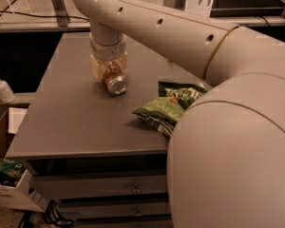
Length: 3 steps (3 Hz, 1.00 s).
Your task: Place orange can upright
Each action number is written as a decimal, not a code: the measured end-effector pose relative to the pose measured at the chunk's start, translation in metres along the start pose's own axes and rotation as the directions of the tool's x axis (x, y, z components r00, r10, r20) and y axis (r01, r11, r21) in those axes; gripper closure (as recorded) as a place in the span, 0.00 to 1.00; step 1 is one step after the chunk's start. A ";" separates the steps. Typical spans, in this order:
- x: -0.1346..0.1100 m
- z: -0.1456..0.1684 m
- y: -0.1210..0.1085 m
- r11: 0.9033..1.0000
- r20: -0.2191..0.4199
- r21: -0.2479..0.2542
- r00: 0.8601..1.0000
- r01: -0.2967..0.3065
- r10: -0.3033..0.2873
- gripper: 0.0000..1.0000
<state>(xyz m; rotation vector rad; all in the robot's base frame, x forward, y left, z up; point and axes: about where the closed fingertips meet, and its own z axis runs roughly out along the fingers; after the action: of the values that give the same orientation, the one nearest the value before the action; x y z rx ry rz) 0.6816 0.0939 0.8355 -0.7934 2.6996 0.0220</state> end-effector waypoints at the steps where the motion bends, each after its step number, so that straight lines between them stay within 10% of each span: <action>1: -0.005 -0.008 -0.001 1.000 0.035 -0.029 0.999 0.007 -0.006 0.64; 2: -0.015 -0.025 0.000 0.993 0.103 -0.111 0.994 0.036 -0.024 0.88; 3: -0.030 -0.042 0.007 0.965 0.189 -0.236 0.980 0.112 -0.067 1.00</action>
Offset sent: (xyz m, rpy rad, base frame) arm 0.0050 0.0090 0.0599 0.2582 -0.0505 0.1451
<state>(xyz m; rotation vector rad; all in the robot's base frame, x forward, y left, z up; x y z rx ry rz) 0.6892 0.1111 0.8841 -0.9359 2.5168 0.3957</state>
